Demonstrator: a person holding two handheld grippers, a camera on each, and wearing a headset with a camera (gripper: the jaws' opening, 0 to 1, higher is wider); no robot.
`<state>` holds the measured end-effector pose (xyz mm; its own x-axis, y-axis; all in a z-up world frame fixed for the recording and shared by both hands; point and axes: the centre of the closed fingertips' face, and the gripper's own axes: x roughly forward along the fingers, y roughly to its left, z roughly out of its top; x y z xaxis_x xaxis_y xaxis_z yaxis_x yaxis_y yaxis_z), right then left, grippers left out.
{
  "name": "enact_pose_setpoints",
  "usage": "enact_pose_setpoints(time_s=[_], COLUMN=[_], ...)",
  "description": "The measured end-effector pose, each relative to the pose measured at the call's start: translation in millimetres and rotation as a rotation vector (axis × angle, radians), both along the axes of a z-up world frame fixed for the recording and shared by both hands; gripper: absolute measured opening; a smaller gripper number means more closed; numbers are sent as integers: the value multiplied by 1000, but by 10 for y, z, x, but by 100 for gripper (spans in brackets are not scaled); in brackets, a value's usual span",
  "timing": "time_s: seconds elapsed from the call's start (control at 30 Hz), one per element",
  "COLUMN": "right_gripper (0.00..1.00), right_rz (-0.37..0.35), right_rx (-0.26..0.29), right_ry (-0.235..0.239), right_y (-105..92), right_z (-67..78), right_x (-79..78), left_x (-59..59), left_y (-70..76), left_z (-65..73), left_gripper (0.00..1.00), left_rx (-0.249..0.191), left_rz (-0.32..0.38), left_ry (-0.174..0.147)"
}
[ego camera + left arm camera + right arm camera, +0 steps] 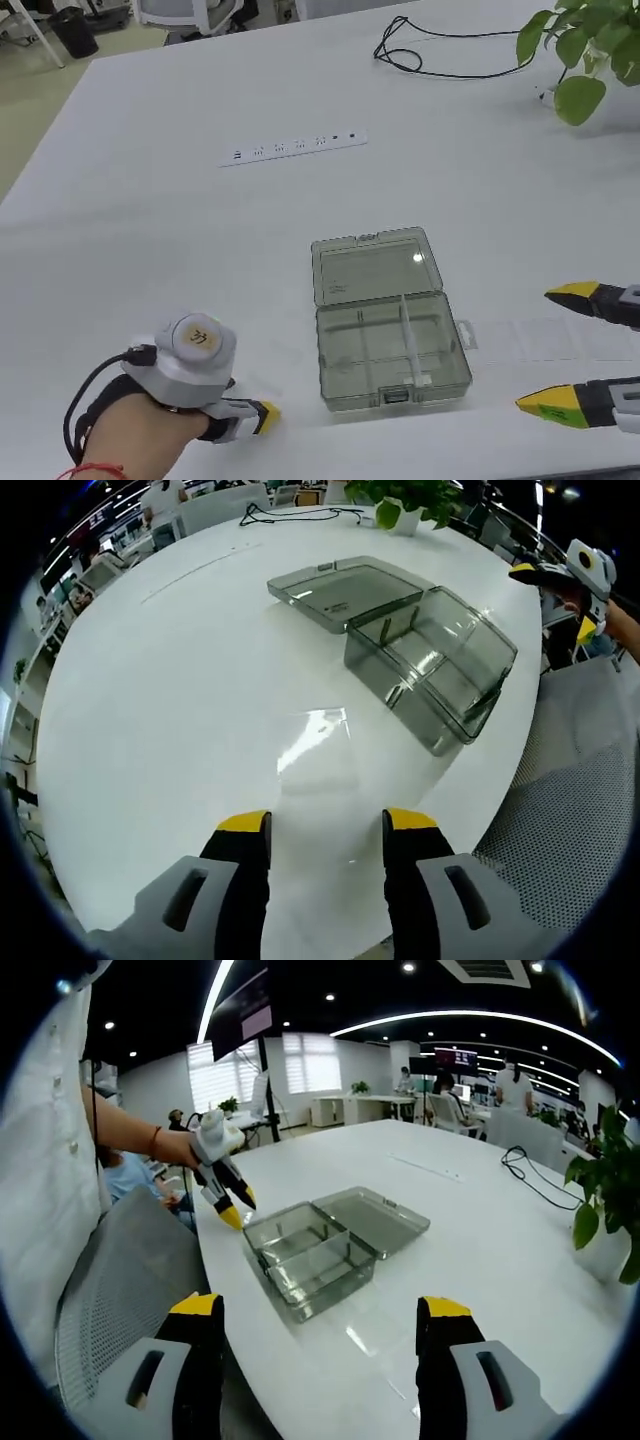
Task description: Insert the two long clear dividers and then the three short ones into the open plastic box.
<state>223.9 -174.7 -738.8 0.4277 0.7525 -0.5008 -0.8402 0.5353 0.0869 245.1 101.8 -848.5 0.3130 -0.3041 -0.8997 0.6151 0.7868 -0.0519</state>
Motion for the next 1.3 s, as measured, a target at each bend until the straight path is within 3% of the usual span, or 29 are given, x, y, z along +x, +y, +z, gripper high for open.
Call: enact_pose_setpoints(time_s=[0.17, 0.23, 0.27, 0.37, 0.53, 0.93, 1.17, 1.3], right_gripper=[79, 79, 79, 78, 78, 77, 77, 76], right_rz=[-16, -21, -22, -25, -24, -35, -40, -40], right_rx=[4, 6, 6, 8, 11, 5, 5, -1], right_ry=[-4, -6, -7, -10, -18, -16, -17, -12], right_y=[-32, -37, -39, -35, -16, -37, -28, -40], right_z=[2, 3, 2, 4, 16, 14, 26, 16], right_x=[21, 33, 37, 55, 66, 30, 18, -1], left_x=[6, 19, 11, 16, 5, 8, 9, 6], left_y=[32, 72, 55, 49, 79, 90, 100, 104], left_z=[-5, -16, -10, -7, -11, -27, -25, -12], left_gripper=[40, 38, 38, 38, 33, 32, 31, 31], left_rx=[32, 79, 62, 63, 88, 130, 119, 84], left_rz=[-24, -76, -38, -45, -45, -81, -78, -69], left_ry=[-2, -16, 0, 2, 29, 93, 129, 136])
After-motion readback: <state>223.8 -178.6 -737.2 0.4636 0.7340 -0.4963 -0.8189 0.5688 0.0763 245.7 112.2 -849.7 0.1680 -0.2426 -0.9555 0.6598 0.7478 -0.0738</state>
